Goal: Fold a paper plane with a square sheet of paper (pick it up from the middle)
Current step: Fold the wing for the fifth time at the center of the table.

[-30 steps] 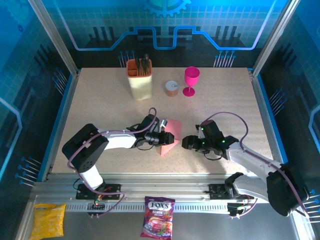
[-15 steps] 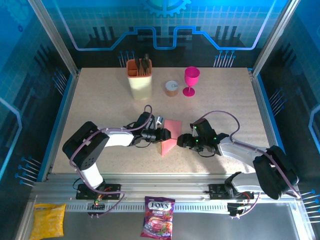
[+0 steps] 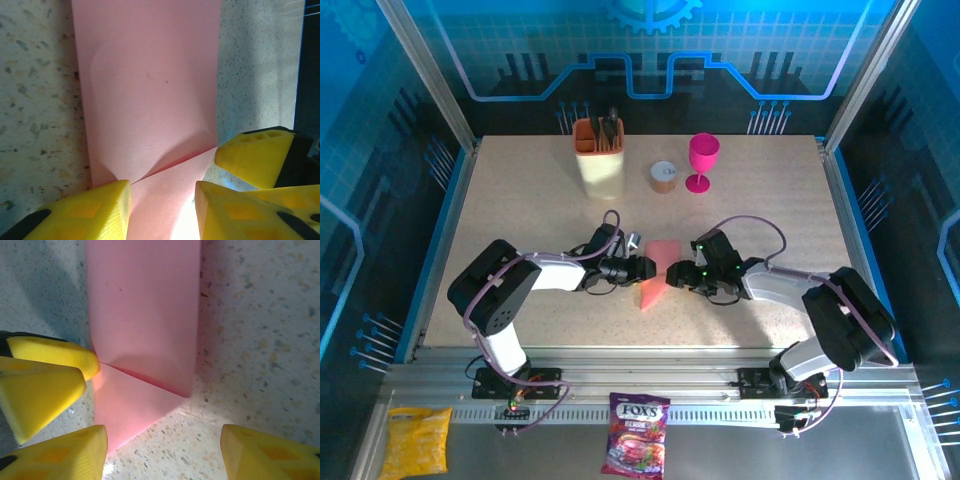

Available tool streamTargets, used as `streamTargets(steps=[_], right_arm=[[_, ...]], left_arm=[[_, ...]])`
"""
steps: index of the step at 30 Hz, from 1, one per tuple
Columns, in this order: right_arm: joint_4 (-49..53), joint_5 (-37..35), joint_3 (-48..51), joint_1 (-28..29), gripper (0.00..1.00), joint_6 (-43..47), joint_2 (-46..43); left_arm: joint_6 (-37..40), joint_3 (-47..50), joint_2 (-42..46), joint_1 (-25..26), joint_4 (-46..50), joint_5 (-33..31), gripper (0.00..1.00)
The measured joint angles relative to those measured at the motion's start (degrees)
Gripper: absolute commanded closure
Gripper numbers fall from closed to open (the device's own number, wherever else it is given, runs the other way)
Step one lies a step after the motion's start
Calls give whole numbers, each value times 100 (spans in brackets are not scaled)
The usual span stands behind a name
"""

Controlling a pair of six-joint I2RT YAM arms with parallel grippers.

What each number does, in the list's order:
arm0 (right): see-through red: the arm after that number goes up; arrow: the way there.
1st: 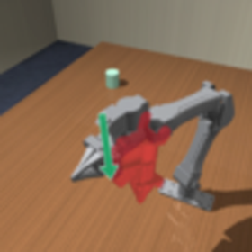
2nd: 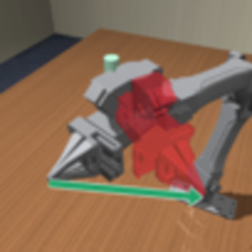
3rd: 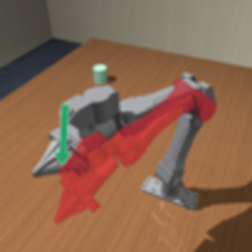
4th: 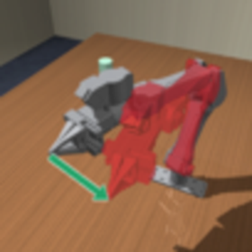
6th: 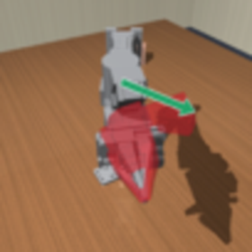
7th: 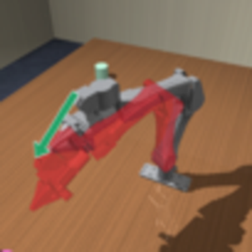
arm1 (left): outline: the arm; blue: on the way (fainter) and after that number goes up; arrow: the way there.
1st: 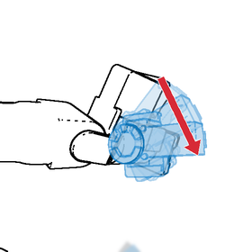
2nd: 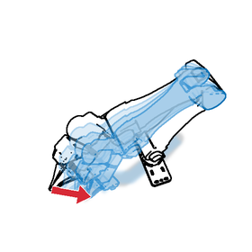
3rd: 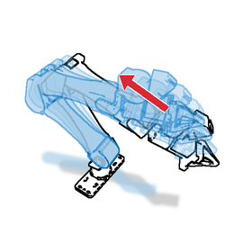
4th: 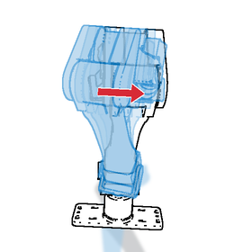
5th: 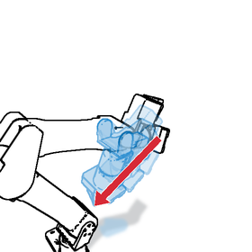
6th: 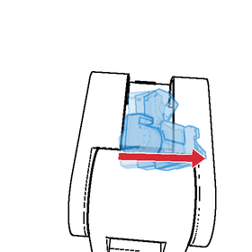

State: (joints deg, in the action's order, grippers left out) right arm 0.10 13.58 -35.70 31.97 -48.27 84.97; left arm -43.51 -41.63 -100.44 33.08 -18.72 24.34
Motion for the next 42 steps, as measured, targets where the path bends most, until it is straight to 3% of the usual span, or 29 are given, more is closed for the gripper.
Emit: streamTargets(steps=[7,14,15,19,23,30,37,42], right_arm=[[-280,205,-175,-15,50,-33,369],[-437,361,-219,-39,98,-37,520],[-448,361,-219,-44,100,-57,520],[-407,317,-219,-48,100,-127,474],[-221,101,-219,33,100,-219,210],[205,-400,-219,354,100,-487,-131],[439,-636,-219,509,100,-713,-127],[485,-719,-227,601,100,-813,-118]], left_arm=[[2,35,0,-46,-4,22,62],[15,44,2,-101,0,87,62],[26,44,7,-109,4,87,61],[210,66,269,-136,186,2,44],[645,103,1049,11,632,-529,35],[1504,411,2070,1126,1161,-2100,33],[2026,1010,2155,2028,1241,-3630,33],[2284,1032,2059,2409,931,-4221,33]])
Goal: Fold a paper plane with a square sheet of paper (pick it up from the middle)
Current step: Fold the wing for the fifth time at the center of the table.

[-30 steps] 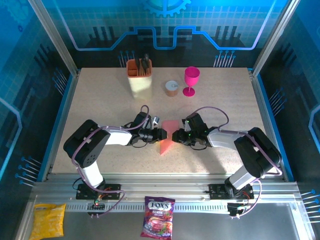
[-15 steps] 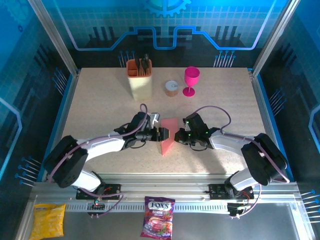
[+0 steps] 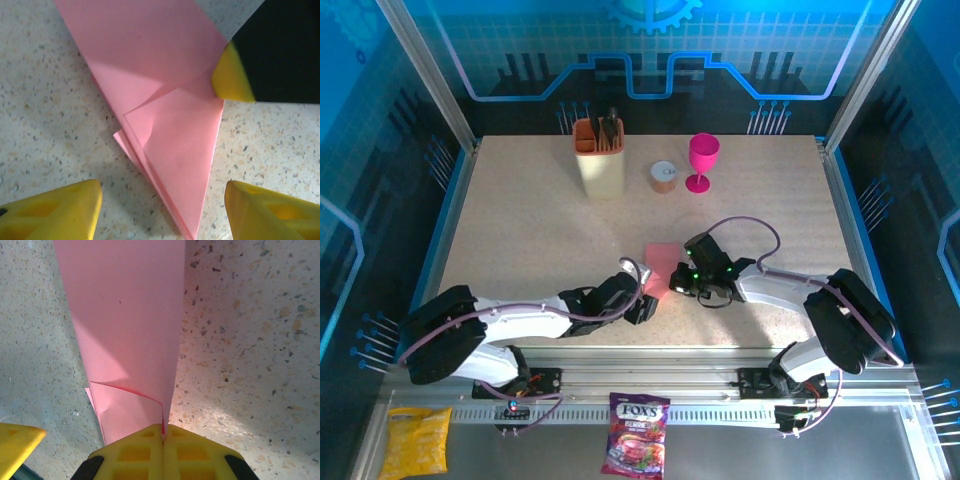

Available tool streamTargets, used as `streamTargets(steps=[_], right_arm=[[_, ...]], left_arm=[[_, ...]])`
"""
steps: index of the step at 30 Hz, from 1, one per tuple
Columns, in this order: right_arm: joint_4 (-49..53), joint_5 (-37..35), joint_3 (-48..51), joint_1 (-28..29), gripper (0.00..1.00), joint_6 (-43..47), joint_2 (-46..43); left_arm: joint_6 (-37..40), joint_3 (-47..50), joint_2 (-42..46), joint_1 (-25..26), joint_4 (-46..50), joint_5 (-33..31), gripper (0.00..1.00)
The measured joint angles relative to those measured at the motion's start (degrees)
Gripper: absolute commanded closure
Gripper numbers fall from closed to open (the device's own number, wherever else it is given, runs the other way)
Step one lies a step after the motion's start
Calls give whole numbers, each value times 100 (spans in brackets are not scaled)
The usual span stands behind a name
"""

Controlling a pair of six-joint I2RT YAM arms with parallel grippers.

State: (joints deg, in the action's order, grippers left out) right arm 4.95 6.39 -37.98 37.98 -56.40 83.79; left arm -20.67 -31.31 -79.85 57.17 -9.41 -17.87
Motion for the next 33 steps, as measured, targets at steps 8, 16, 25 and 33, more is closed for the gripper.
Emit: streamTargets(steps=[8,16,25,33], right_arm=[[66,-24,-42,37,100,-44,0],[151,-24,-94,39,100,-46,0],[214,-46,-94,59,100,-59,0],[258,-146,-94,59,100,-59,2]], left_arm=[[450,-72,-667,496,-448,-612,34],[911,-348,-1113,754,-861,-1123,37],[1174,-459,-1449,796,-1198,-1325,43],[1176,-455,-1580,824,-1405,-1534,47]])
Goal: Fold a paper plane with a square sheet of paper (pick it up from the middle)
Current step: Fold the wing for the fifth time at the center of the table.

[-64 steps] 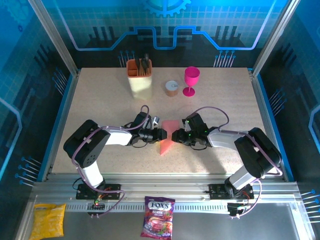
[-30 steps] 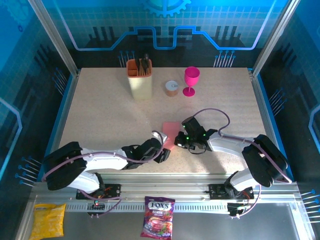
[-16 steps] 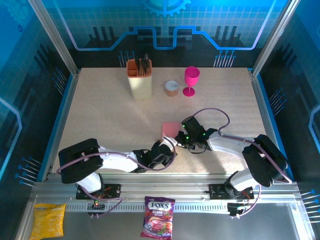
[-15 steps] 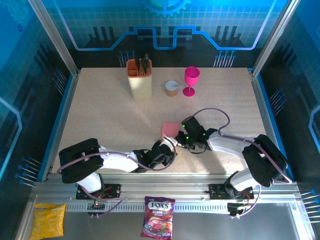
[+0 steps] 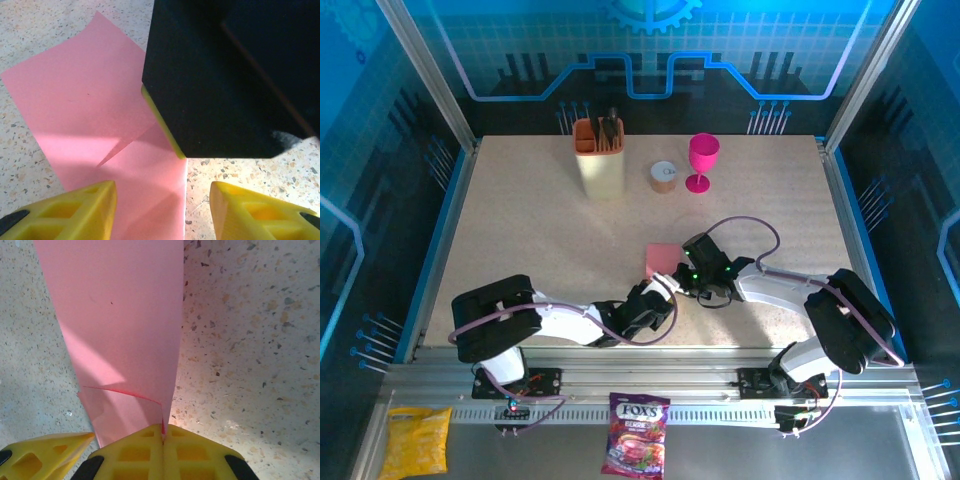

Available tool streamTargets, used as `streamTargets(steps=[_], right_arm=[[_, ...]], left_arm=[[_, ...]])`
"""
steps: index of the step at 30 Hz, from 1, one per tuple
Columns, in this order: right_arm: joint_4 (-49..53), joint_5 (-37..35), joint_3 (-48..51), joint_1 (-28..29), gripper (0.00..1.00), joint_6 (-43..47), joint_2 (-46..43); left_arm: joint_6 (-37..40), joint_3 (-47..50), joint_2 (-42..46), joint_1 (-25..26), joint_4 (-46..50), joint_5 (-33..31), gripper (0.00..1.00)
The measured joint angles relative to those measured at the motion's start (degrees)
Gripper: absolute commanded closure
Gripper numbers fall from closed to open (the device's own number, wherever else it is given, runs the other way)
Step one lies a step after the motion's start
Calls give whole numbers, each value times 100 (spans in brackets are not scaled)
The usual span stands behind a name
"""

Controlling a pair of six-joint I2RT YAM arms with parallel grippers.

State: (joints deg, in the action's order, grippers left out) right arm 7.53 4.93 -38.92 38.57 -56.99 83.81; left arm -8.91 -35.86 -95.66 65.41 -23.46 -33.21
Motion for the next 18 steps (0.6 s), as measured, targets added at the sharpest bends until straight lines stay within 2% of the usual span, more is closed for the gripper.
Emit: streamTargets(steps=[18], right_arm=[[35,4,-9,11,100,-2,31]], left_arm=[[-315,426,2,28,-111,-258,44]])
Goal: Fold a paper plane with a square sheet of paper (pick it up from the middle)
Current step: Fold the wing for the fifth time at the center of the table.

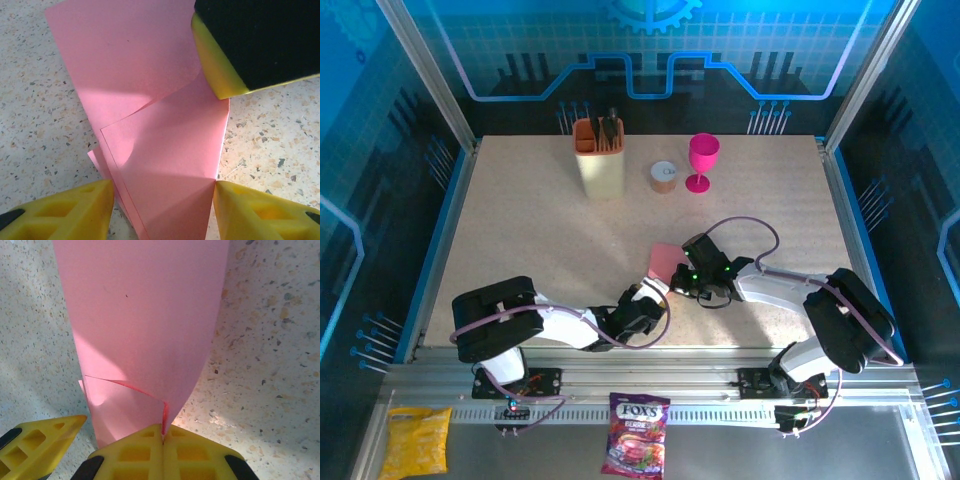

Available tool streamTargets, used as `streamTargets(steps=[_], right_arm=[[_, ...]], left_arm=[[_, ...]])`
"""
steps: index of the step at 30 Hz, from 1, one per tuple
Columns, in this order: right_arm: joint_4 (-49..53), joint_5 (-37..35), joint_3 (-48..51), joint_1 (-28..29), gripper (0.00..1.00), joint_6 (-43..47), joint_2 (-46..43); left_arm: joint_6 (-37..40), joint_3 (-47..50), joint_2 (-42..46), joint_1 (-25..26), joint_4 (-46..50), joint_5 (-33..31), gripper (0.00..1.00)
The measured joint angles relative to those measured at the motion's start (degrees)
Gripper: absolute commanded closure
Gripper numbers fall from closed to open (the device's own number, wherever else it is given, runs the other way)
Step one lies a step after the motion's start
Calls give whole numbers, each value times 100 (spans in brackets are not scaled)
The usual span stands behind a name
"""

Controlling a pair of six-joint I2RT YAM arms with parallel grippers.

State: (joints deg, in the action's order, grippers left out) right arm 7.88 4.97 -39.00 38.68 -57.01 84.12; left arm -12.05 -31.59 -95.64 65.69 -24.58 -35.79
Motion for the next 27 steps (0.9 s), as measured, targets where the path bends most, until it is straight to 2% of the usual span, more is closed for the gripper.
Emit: streamTargets(steps=[6,11,23,25,27], right_arm=[[0,0,0,0,100,-2,0],[7,-7,0,2,100,-2,0],[81,-4,0,28,100,-2,-22],[92,-2,0,31,98,-2,-24],[118,7,-4,31,97,-2,-24]], left_arm=[[15,-11,-11,0,-13,-2,44],[24,-66,-79,0,-20,-50,48],[175,-116,-125,-2,-138,-170,83],[190,-118,-125,-9,-142,-149,88],[192,-122,-125,-11,-144,-127,88]])
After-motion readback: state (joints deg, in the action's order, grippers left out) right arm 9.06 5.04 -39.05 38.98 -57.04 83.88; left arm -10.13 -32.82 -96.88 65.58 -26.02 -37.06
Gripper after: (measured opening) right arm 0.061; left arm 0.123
